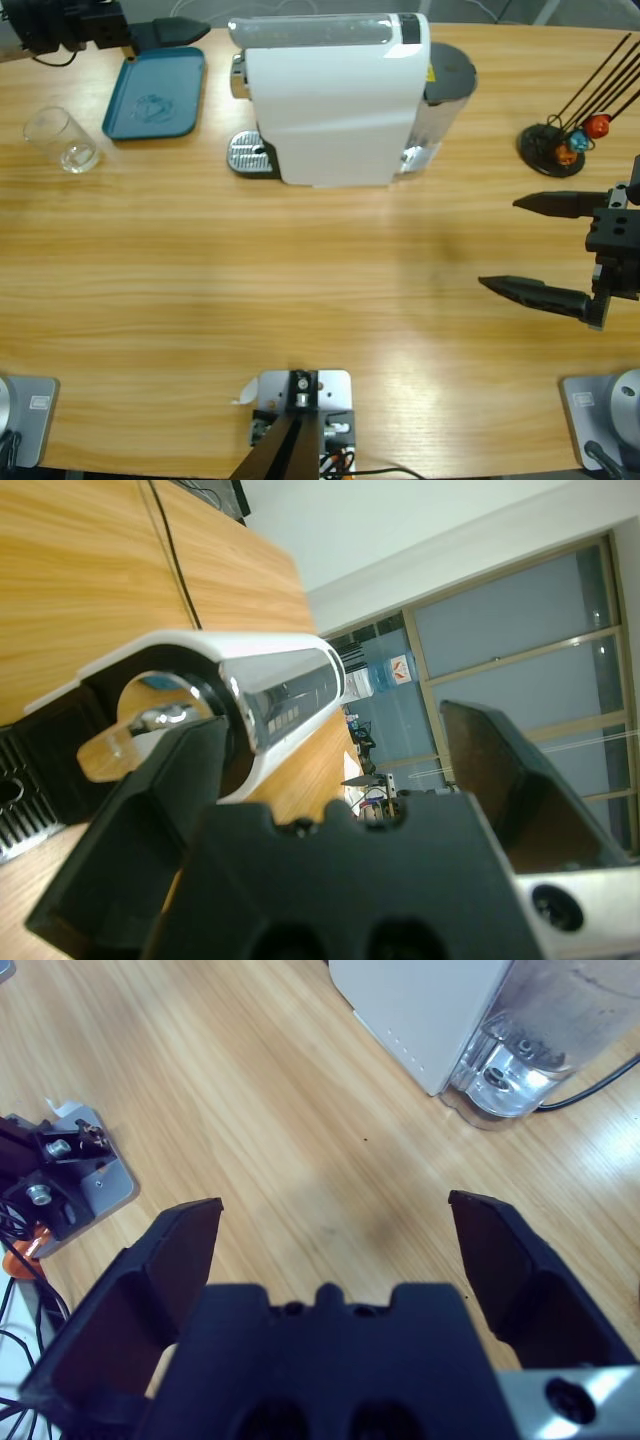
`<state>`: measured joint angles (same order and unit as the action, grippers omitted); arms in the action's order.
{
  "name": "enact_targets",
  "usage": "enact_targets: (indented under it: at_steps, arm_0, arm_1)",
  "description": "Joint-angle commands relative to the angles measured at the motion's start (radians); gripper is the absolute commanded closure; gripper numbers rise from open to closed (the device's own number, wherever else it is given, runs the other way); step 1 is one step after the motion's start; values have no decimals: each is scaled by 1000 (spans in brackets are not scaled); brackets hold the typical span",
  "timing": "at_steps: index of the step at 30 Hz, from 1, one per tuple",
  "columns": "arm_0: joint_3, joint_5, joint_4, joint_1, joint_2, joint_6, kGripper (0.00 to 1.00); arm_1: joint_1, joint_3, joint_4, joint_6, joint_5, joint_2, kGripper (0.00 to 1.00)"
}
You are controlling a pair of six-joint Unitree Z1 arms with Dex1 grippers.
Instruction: Pour coffee
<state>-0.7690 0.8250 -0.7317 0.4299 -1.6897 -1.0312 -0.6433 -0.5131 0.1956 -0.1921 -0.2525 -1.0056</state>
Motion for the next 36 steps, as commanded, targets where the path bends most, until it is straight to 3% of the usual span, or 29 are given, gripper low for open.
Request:
enact_targets:
  at_steps: [1, 13, 21, 36]
  arm_0:
    - [-43, 25, -36, 24, -129, -21, 73]
    - [29, 95, -158, 40, -145, -56, 73]
    - [132, 131, -175, -21, -80, -52, 73]
    - [33, 137, -174, -24, -86, -66, 73]
  arm_1:
    - [-7, 1, 17, -10, -21, -25, 0]
    - [-7, -1, 18, -12, -21, -25, 0]
    - [-7, -1, 19, -15, -29, -25, 0]
    - [-7, -2, 19, -17, -39, -34, 0]
